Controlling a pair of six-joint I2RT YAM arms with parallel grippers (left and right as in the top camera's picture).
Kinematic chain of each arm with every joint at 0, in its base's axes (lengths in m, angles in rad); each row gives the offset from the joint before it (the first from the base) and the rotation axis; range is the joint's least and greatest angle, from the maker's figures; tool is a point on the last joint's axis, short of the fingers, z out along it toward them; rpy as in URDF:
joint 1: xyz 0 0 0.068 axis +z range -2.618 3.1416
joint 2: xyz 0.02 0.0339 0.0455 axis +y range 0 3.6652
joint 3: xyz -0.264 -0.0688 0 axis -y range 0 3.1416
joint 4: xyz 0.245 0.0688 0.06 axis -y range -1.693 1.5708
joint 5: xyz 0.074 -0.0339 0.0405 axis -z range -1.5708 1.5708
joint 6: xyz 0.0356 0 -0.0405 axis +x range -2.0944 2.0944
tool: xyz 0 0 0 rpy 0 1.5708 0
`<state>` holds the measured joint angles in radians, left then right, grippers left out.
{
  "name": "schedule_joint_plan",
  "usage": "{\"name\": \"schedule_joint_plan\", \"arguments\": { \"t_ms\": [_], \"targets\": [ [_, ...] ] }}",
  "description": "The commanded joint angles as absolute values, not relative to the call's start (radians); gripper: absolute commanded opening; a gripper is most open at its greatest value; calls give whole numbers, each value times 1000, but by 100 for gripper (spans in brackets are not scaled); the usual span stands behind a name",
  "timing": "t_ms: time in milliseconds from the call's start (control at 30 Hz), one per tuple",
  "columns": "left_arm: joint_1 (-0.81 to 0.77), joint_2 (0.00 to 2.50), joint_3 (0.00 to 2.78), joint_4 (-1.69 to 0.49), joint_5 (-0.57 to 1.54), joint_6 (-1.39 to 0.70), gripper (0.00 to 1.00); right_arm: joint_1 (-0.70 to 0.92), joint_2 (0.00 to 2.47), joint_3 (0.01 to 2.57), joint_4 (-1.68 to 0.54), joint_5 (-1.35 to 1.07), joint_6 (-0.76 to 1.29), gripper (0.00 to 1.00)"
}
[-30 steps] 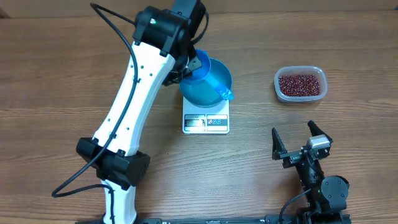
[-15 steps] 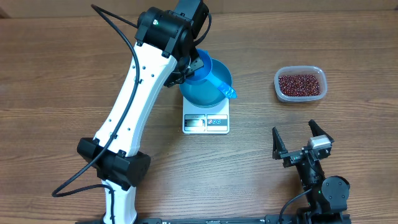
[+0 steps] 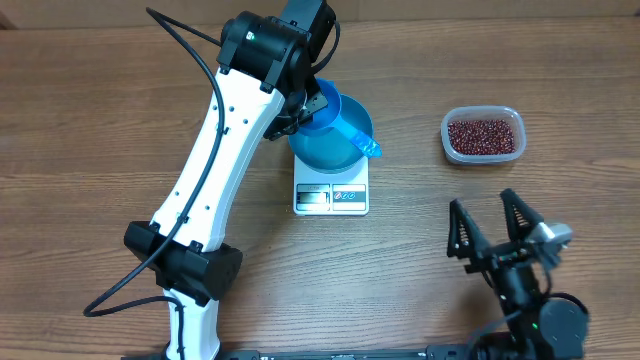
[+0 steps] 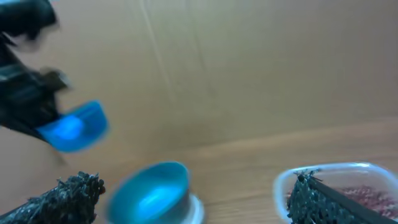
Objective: Scoop item into bowl and weigh 150g on scale
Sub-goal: 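Move the right gripper toward the scoop held above the bowl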
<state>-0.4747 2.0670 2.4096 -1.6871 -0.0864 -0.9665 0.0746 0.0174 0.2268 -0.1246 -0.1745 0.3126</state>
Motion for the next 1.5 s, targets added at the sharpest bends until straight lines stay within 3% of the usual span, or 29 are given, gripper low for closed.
{"name": "schedule_joint_plan", "arguments": {
  "t_ms": [0, 300, 500, 600, 833, 1000, 1467],
  "targets": [
    [-478, 2066, 2430, -1689, -84, -981, 4, 78, 58, 375, -203, -272, 466, 100],
    [-478, 2066, 2430, -1690, -84, -981, 4, 78, 391, 673, -346, -739, 535, 100],
    [-479, 2066, 2430, -1689, -73, -980, 4, 78, 599, 719, -181, -1071, 536, 100],
    [-479, 2066, 2430, -1689, -65, -980, 4, 78, 664, 719, -78, -1079, 586, 100],
    [-478, 2066, 2430, -1689, -51, -1003, 4, 78, 803, 719, 286, -1062, 995, 99],
    [-479, 2066, 2430, -1689, -43, -1119, 4, 78, 918, 719, 240, -944, 1197, 87],
    [-486, 2066, 2430, -1689, 20, -1324, 4, 101, 1077, 719, 325, -811, 1312, 86]
  ]
}}
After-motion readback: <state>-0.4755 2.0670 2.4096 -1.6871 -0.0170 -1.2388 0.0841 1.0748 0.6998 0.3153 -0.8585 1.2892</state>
